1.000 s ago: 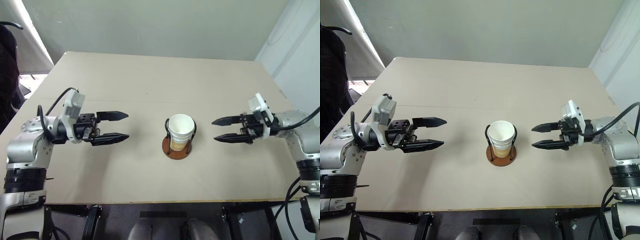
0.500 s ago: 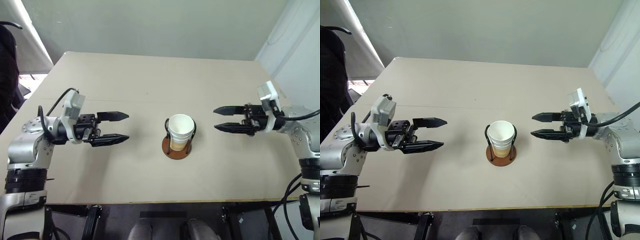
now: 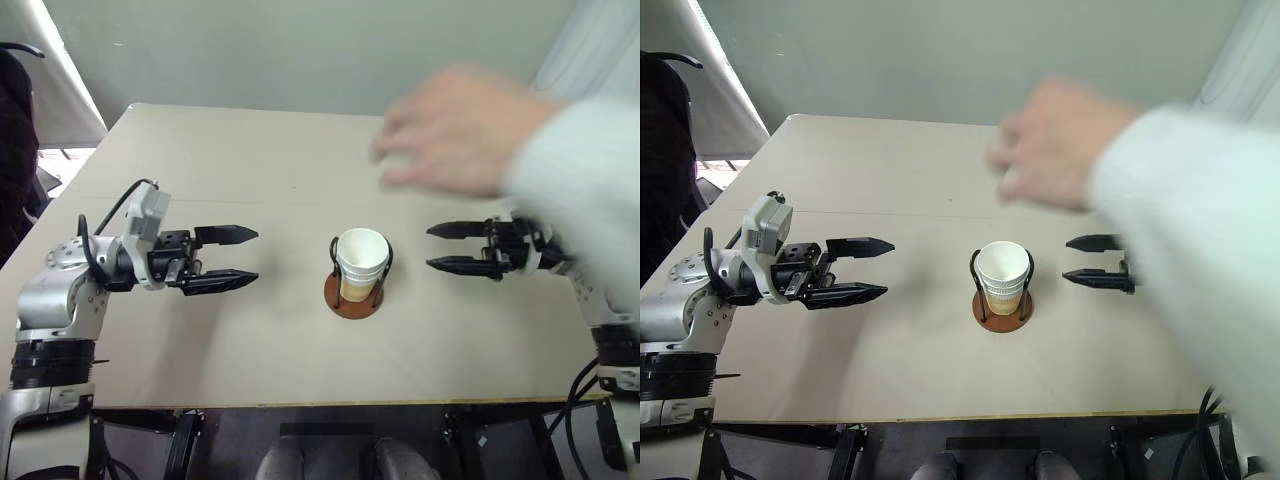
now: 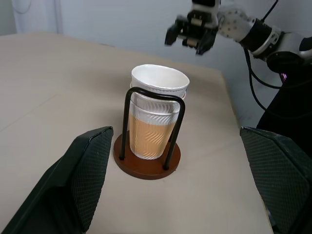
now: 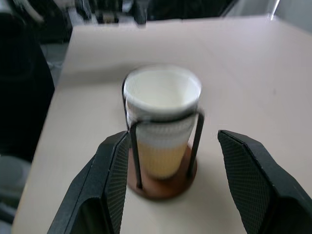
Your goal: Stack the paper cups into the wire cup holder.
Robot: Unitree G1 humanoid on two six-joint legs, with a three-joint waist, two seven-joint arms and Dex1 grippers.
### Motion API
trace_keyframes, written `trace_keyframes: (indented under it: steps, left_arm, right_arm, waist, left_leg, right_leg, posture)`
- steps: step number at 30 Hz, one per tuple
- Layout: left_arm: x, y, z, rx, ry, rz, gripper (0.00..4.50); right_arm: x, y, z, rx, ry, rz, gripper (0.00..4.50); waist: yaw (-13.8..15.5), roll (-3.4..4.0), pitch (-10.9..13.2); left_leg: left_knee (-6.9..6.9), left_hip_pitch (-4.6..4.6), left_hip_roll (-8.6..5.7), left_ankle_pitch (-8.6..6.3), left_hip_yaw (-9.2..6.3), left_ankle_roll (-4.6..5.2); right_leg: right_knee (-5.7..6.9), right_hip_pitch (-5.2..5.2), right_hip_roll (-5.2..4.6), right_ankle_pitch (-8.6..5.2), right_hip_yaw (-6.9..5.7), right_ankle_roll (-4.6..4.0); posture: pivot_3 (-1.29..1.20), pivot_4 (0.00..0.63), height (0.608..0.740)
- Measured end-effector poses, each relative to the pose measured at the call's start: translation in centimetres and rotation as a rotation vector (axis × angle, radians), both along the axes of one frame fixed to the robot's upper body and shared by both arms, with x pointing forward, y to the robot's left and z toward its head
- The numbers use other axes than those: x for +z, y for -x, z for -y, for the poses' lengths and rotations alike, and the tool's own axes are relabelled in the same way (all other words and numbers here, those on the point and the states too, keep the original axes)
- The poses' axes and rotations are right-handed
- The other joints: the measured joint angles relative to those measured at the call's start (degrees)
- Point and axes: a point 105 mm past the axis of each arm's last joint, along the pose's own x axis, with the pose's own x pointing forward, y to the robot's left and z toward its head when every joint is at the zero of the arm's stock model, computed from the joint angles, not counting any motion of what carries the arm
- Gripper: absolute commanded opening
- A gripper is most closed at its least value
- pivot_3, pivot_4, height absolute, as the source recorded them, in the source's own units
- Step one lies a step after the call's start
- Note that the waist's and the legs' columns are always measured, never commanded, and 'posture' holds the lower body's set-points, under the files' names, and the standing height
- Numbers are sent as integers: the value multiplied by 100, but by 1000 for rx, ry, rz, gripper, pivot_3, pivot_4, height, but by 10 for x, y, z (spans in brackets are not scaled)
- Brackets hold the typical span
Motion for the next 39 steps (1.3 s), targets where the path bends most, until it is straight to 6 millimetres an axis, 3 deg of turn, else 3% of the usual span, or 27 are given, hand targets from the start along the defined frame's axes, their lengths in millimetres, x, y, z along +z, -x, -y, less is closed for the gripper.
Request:
trace_keyframes:
  steps: [15, 25, 39]
  left_arm:
    - [1, 0, 1, 5, 15, 2, 4468]
    - [1, 2, 3, -3, 16, 2, 4468]
    - [2, 3, 5, 1, 21, -1, 4468]
  right_arm:
    - [-60, 0, -3, 93, 191, -23, 2869]
    - [-88, -3, -1, 103, 255, -50, 2869]
    - [-98, -9, -4, 100, 281, -43, 2869]
  waist:
    - [2, 0, 0]
    - [5, 0, 0]
    - [9, 0, 0]
  left_leg:
    - [-1, 0, 2, 0, 1, 0]
    - [-2, 0, 3, 0, 1, 0]
    - [-4, 1, 4, 0, 5, 0]
  right_leg:
    - [0, 0, -1, 0, 0, -1]
    - [1, 1, -2, 2, -1, -3]
    - [0, 1, -3, 7, -2, -12]
  posture:
    - [0, 150, 740]
    - [0, 150, 740]
    - [0, 150, 740]
